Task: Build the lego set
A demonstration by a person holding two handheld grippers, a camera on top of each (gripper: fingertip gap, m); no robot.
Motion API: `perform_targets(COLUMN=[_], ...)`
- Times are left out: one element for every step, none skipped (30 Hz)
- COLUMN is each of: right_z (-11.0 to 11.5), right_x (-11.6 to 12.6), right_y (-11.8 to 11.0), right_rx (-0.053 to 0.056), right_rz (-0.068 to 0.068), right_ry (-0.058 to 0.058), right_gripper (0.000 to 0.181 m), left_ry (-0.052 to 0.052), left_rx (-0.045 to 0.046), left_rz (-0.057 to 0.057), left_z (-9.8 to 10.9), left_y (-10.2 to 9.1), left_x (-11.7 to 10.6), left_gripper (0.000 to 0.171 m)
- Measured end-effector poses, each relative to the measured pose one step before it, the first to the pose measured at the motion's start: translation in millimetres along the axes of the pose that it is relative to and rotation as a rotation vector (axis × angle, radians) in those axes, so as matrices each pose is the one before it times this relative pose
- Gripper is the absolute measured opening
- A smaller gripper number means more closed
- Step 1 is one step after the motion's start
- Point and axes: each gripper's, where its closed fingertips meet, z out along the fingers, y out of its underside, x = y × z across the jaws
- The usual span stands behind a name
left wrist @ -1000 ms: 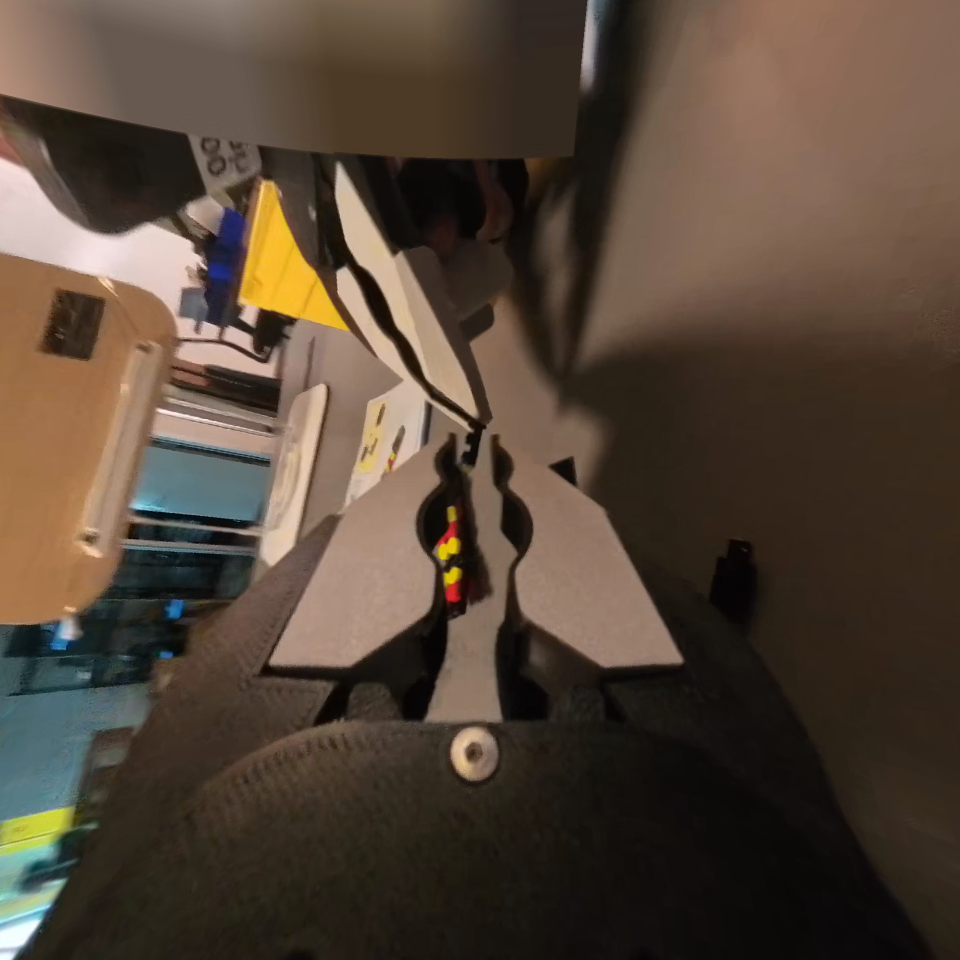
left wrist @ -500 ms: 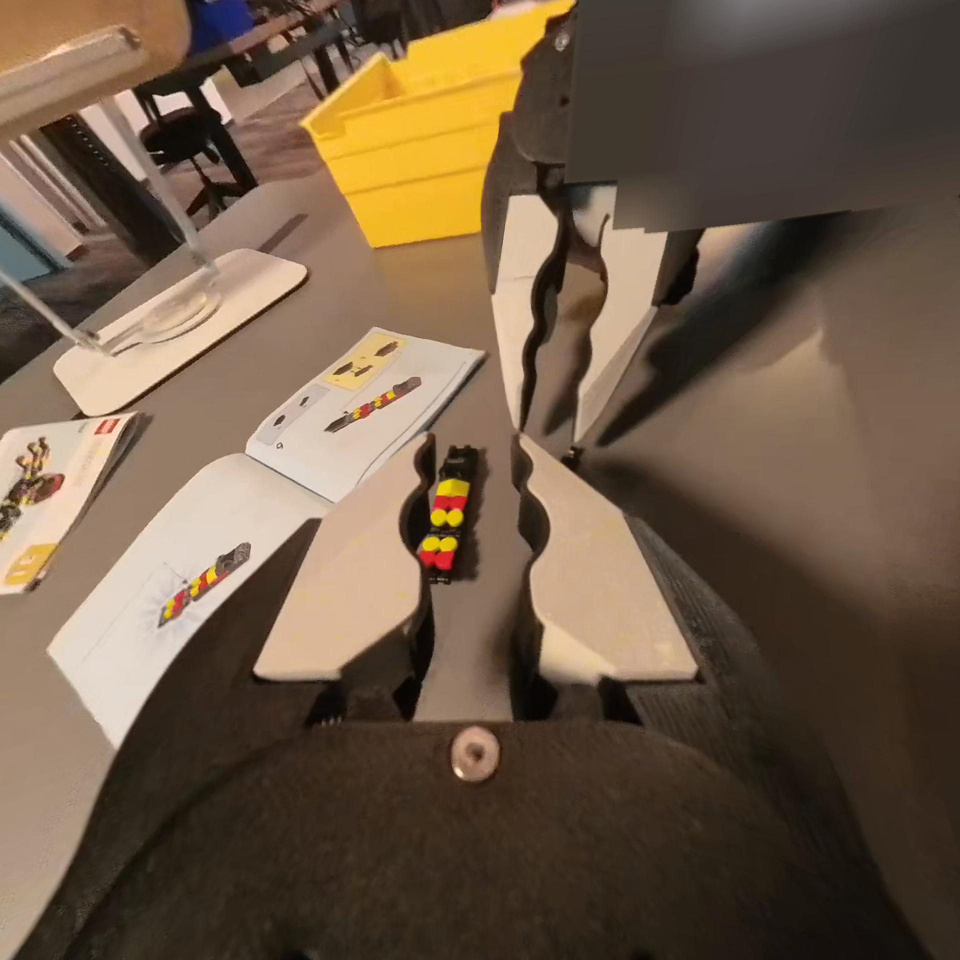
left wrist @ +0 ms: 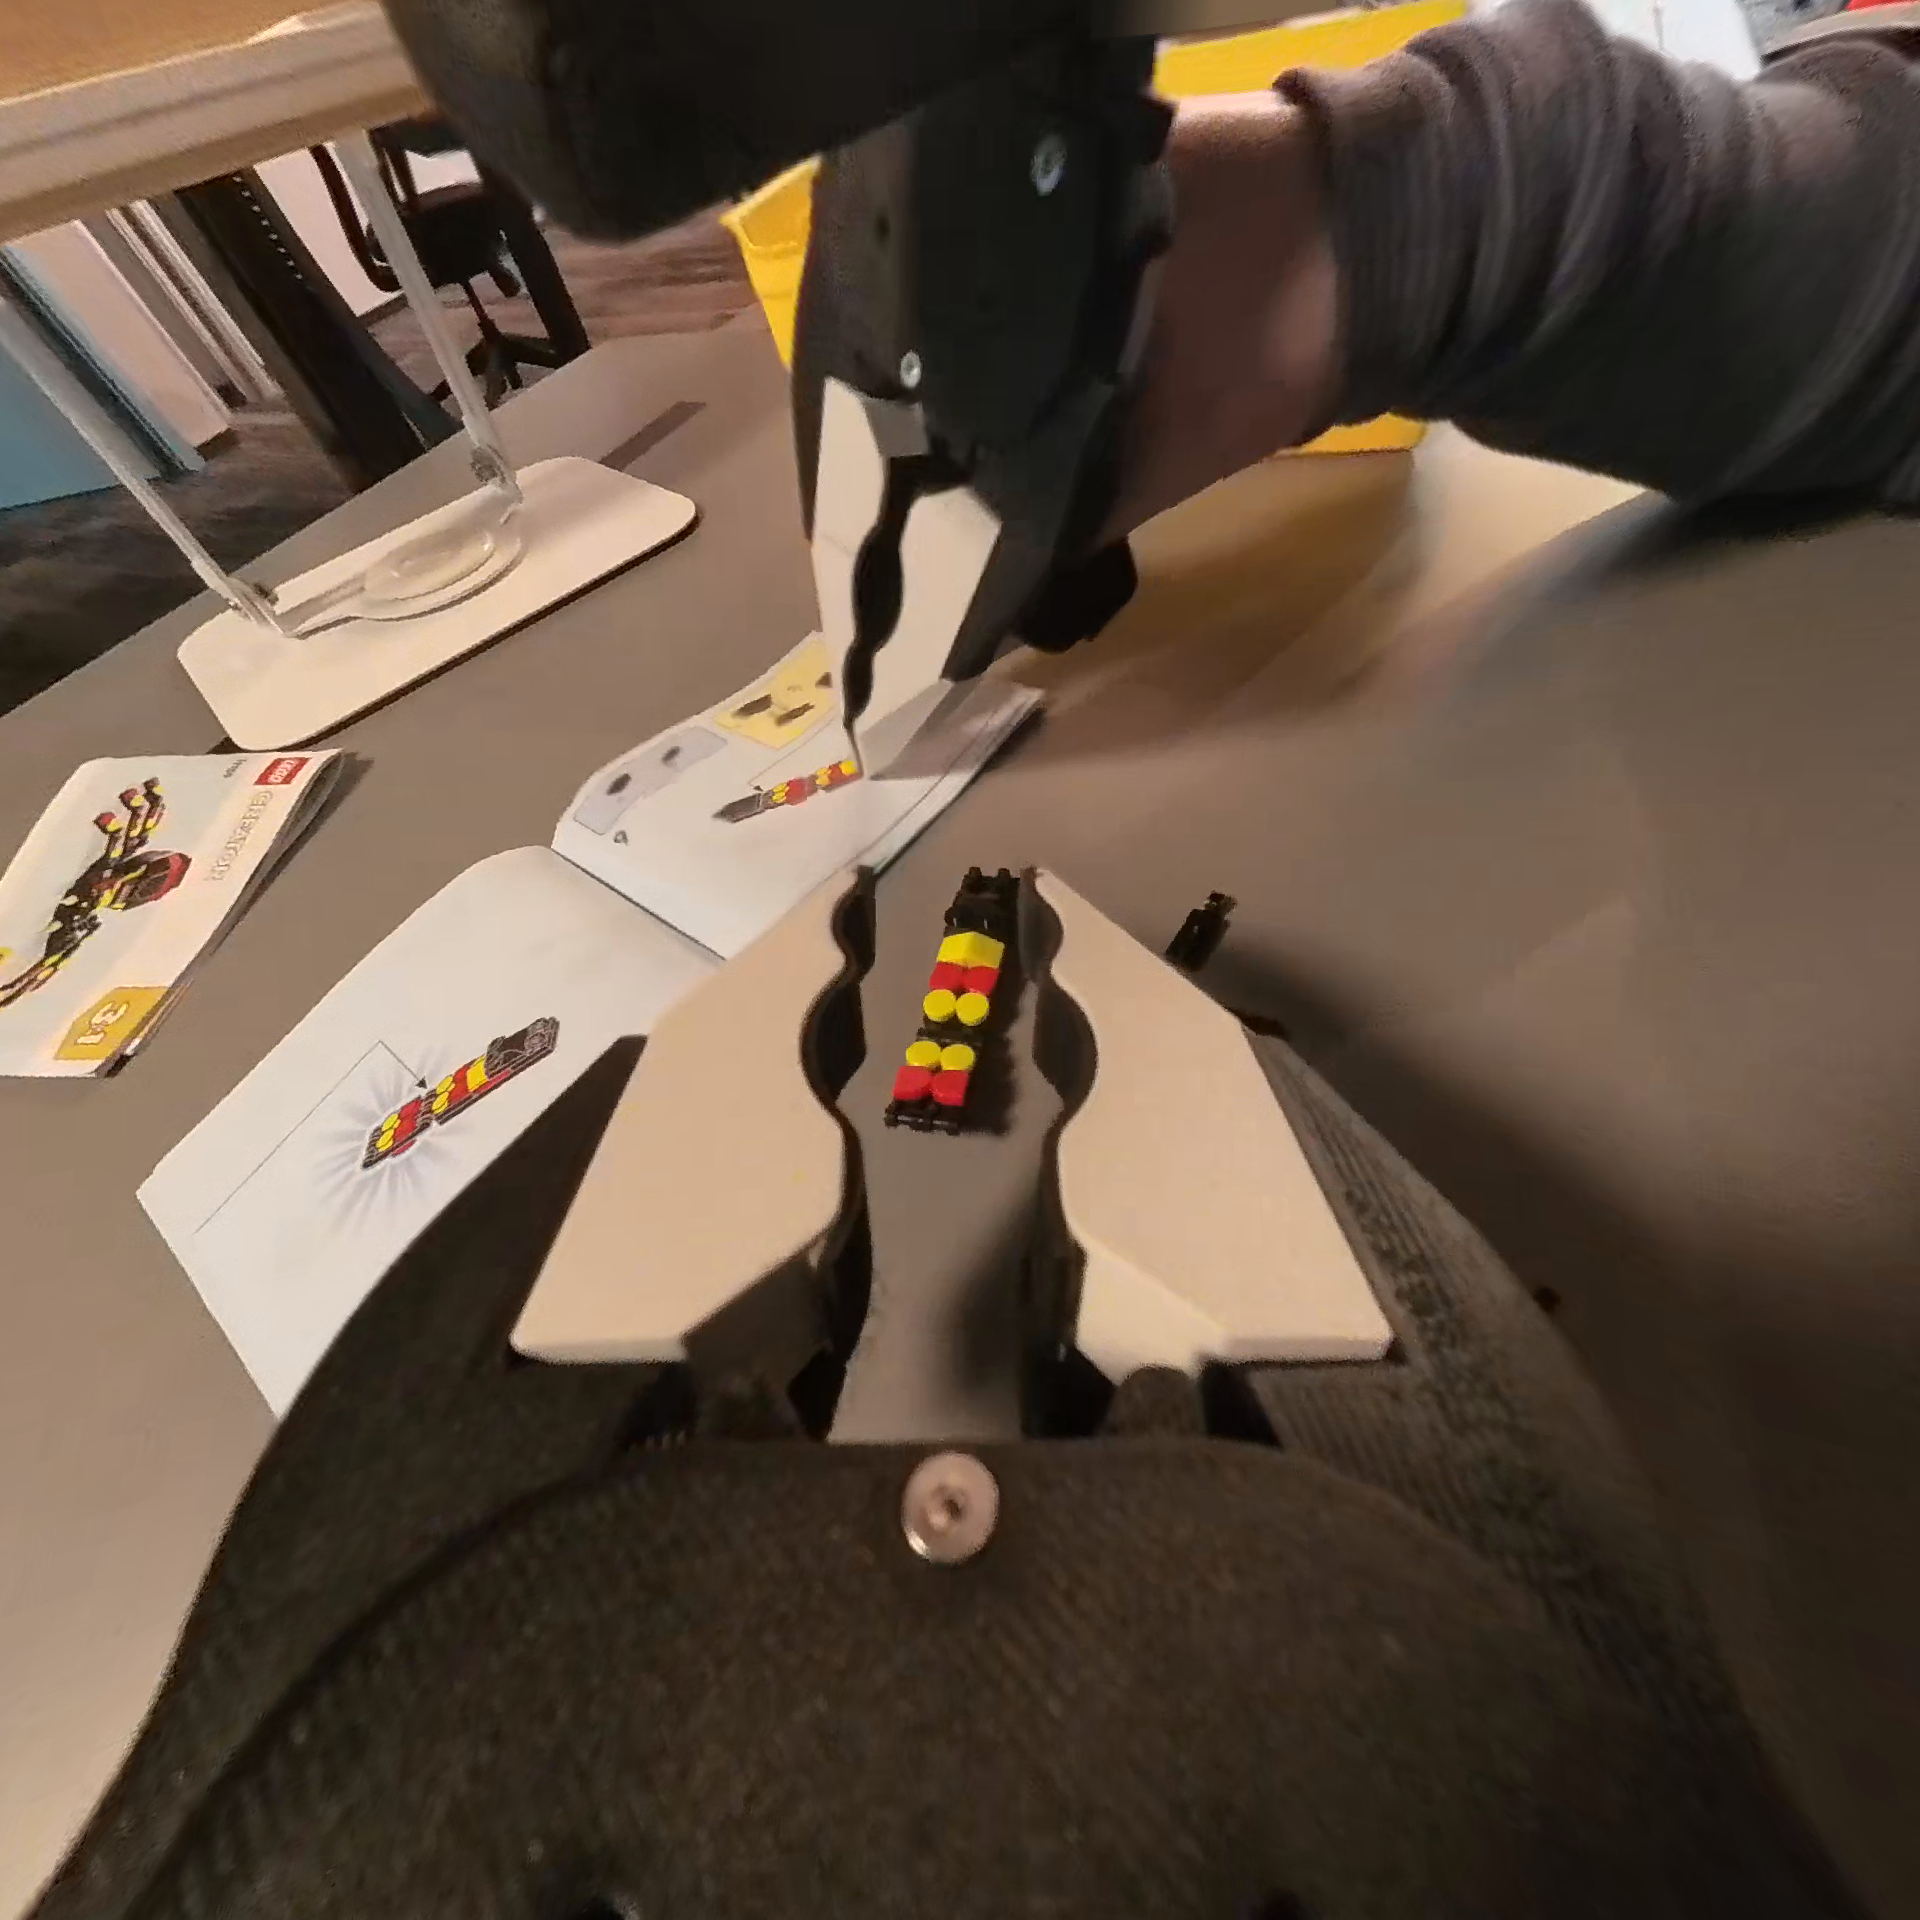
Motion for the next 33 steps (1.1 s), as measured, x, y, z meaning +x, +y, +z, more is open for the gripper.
perform_targets(right_z=[1.16,0.71,0.61,0.51,0.43,0.41,0.36,0.13,0.18,0.01,-0.02,0.09,-0.04,-0.05,-0.28,-0.70,-1.53,-2.98,-4.35,-5.52,-6.26,-6.92,-6.17,-4.87,-3.64,-2.52,-1.54,-0.74,-0.70,-0.61,-0.17,0.31,0.53], right_x=[1.40,0.74,0.70,0.63,0.64,0.45,0.49,0.24,0.12,0.01,0.05,-0.05,0.02,-0.02,-0.33,-0.73,-0.53,-0.61,-1.92,-4.61,-7.41,-10.12,-13.68,-16.29,-16.35,-15.49,-11.04,-8.96,-5.73,-4.80,-4.61,-1.69,-1.67], right_y=[-1.85,-0.83,-0.53,-0.58,-0.57,-0.62,-0.50,-0.33,-0.25,0.02,-0.02,-0.05,0.03,-0.06,-0.05,0.03,-0.06,-0.59,-1.66,-2.87,-5.31,-8.44,-8.09,-5.35,-3.26,-1.24,2.38,4.53,4.63,4.23,4.47,4.43,3.73], right_rx=[0.0022,-0.0026,-0.0029,-0.0005,0.0004,0.0004,0.0007,0.0008,0.0011,0.0017,0.0020,0.0017,0.0022,0.0033,0.0040,0.0056,0.0084,0.0178,0.0319,0.0452,0.0681,0.0936,0.0960,0.0820,0.0708,0.0601,0.0332,0.0111,0.0042,-0.0008,-0.0108,-0.0117,-0.0077], right_rz=[0.0104,0.0090,0.0083,0.0056,0.0045,0.0036,0.0007,-0.0019,-0.0023,-0.0015,-0.0009,-0.0004,-0.0005,-0.0020,-0.0015,-0.0010,-0.0025,-0.0041,-0.0052,-0.0069,-0.0093,-0.0151,-0.0236,-0.0269,-0.0278,-0.0257,-0.0059,0.0048,0.0116,0.0145,0.0211,0.0178,0.0033], right_ry=[-0.0023,-0.0059,-0.0047,-0.0029,-0.0013,0.0006,0.0024,0.0036,0.0035,0.0024,0.0014,0.0011,0.0014,0.0018,0.0002,-0.0007,0.0023,0.0050,0.0005,-0.0139,-0.0289,-0.0436,-0.0652,-0.0822,-0.0857,-0.0856,-0.0655,-0.0608,-0.0419,-0.0343,-0.0306,-0.0083,-0.0018], right_gripper=[0.000,0.000,0.000,0.000,0.000,0.000,0.000,0.000,0.000,0.000,0.000,0.000,0.000,0.000,0.000,0.000,0.000,0.000,0.000,0.000,0.000,0.000,0.000,0.000,0.000,0.000,0.001,0.007,0.011,0.016,0.019,0.020,0.020], left_ry=[-0.0029,0.0022,0.0036,0.0016,0.0019,0.0002,-0.0006,0.0007,0.0007,0.0054,0.0121,0.0157,0.0237,0.0324,0.0267,0.0354,0.0323,0.0327,0.0441,0.0361,0.0300,0.0245,0.0118,0.0099,0.0133,0.0125,0.0078,0.0057,0.0053,0.0106,0.0141,0.0073,0.0092], left_rx=[0.00206,-0.00017,-0.00247,-0.00066,0.00270,0.00120,-0.00261,-0.00360,-0.00300,-0.00312,-0.00345,-0.00209,-0.00025,-0.00200,-0.01065,-0.01968,-0.02415,-0.02204,-0.02344,-0.02367,-0.02106,-0.01566,-0.01683,-0.01828,-0.01595,-0.01366,-0.01120,-0.00932,-0.00455,-0.00614,-0.01340,0.00136,-0.00181], left_rz=[0.0050,-0.0004,-0.0011,0.0009,0.0010,0.0012,0.0023,0.0035,0.0038,0.0051,0.0091,0.0087,0.0106,0.0148,0.0164,0.0197,0.0161,0.0111,0.0040,-0.0068,-0.0118,-0.0082,-0.0054,0.0013,0.0050,0.0045,0.0037,0.0039,0.0055,0.0071,0.0068,0.0007,0.0004], left_z=[0.21,0.40,0.22,-0.01,-0.26,-0.32,-0.01,0.23,0.27,0.35,0.14,0.12,-0.13,-0.02,-0.02,0.13,0.25,0.42,0.79,1.21,1.64,1.75,2.16,2.11,2.15,2.03,1.68,0.96,0.72,0.77,1.33,0.57,0.71], left_y=[0.06,0.51,0.45,0.10,-0.32,-0.15,0.36,0.36,0.35,0.30,0.17,-0.18,-0.39,-0.20,0.85,2.04,2.63,2.45,2.69,2.92,2.97,2.60,3.12,3.42,2.99,2.48,1.76,0.89,0.29,0.74,1.73,-0.73,-0.21], left_x=[-0.42,0.42,0.40,0.02,0.23,0.06,0.01,0.25,0.38,1.11,1.92,2.33,3.30,4.55,3.68,4.77,4.48,4.51,6.28,5.01,4.09,3.63,1.77,1.58,2.06,1.80,1.09,0.61,0.45,1.32,2.02,0.92,1.24], left_gripper=[0.026,0.025,0.025,0.025,0.023,0.023,0.023,0.023,0.023,0.024,0.024,0.026,0.027,0.028,0.029,0.031,0.032,0.033,0.033,0.035,0.036,0.036,0.036,0.036,0.034,0.032,0.030,0.029,0.027,0.026,0.026,0.025,0.024])
